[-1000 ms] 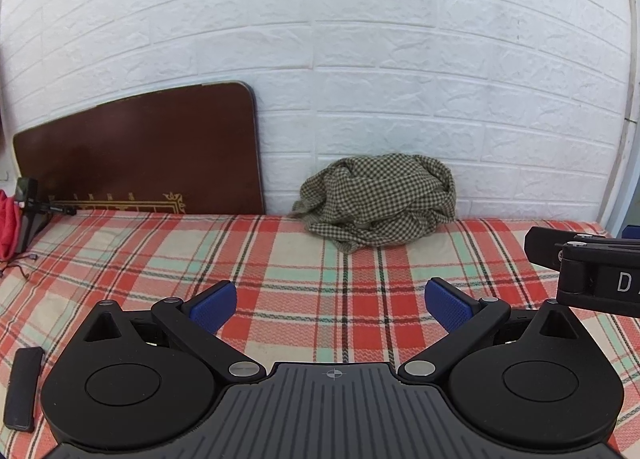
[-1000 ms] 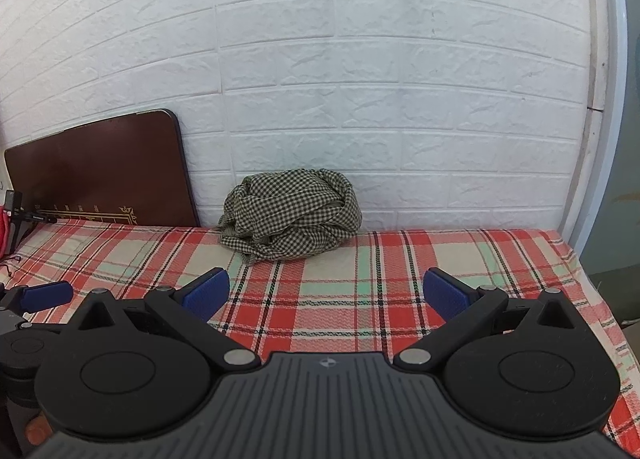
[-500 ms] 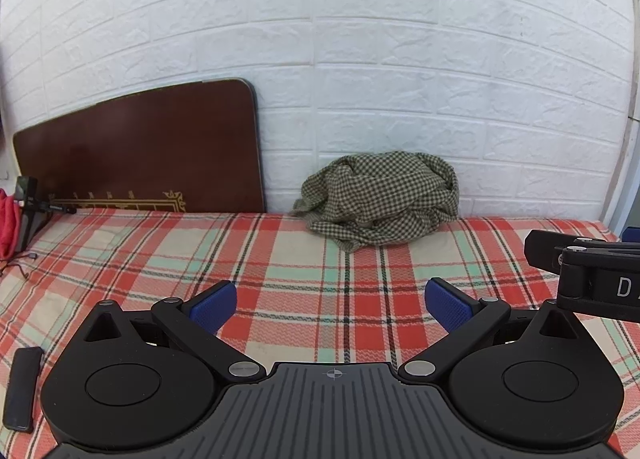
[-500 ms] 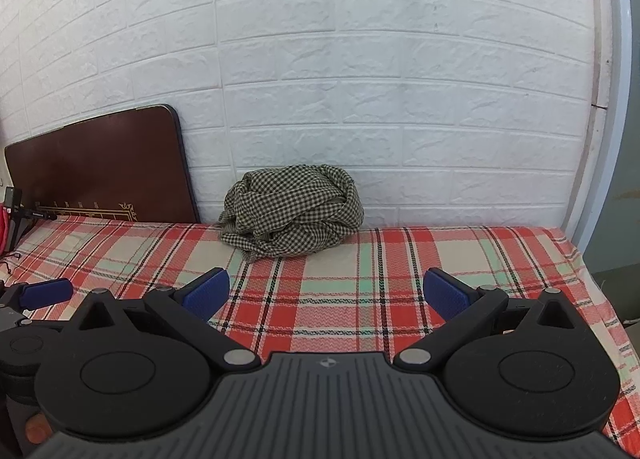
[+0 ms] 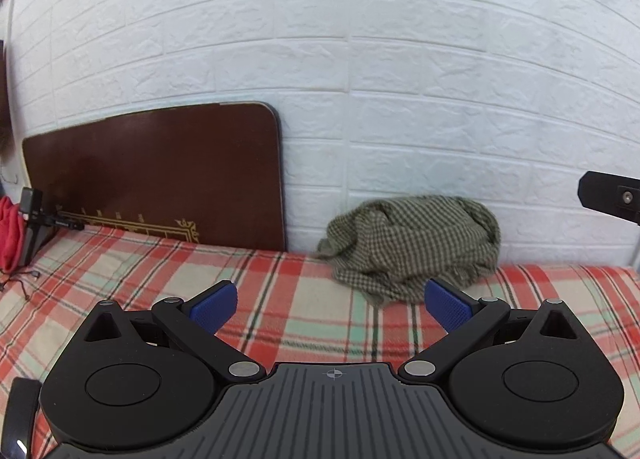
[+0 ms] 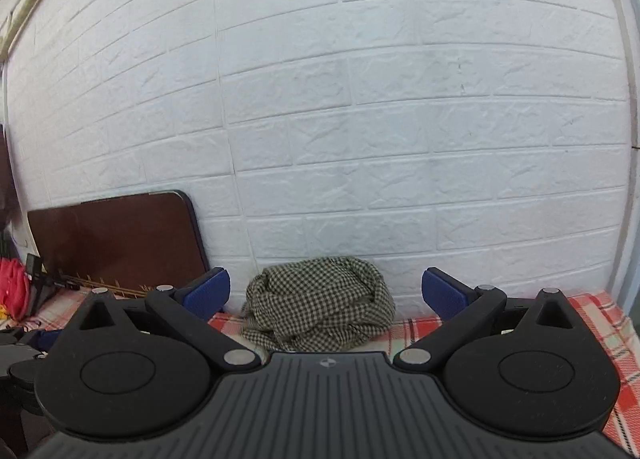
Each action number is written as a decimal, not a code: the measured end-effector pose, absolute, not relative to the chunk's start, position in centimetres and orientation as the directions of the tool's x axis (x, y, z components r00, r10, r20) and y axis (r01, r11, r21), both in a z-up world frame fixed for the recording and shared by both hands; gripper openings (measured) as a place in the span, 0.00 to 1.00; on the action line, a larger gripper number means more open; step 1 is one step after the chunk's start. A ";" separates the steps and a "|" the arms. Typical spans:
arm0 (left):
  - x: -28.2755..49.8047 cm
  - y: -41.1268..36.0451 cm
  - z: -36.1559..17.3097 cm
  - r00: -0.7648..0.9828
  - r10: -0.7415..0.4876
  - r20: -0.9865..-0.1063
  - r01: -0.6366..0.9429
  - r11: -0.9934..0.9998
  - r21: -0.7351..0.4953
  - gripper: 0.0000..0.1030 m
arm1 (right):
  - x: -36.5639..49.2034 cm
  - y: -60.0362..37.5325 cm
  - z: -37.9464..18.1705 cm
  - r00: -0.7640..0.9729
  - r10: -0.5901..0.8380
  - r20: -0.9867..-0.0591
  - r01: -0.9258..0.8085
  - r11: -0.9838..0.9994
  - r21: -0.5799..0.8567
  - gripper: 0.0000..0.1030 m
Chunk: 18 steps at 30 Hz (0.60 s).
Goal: Fold clothes
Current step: 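Close the left and right grippers on the crumpled shirt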
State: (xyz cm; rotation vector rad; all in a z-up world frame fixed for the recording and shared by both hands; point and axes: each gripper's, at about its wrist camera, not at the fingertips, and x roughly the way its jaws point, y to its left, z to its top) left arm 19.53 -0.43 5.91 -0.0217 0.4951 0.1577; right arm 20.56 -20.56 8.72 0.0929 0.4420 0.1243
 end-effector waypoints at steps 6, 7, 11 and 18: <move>27.1 -0.3 3.8 0.851 0.128 -0.509 -0.113 0.992 0.061 0.97 | 28.4 -22.3 6.0 0.851 0.180 -0.493 -0.101 0.978 0.184 0.76; 28.5 0.0 3.3 0.844 0.122 -0.522 -0.108 0.992 0.057 0.96 | 29.7 -22.5 5.5 0.843 0.186 -0.504 -0.099 0.976 0.195 0.76; 33.3 1.5 1.4 0.823 0.066 -0.564 -0.092 0.996 -0.018 0.93 | 34.6 -23.8 2.3 0.832 0.146 -0.535 -0.036 0.977 0.210 0.76; 38.7 2.4 -1.1 0.789 -0.024 -0.613 -0.086 0.985 -0.150 0.82 | 40.2 -22.7 -0.6 0.840 0.136 -0.525 -0.069 0.987 0.145 0.66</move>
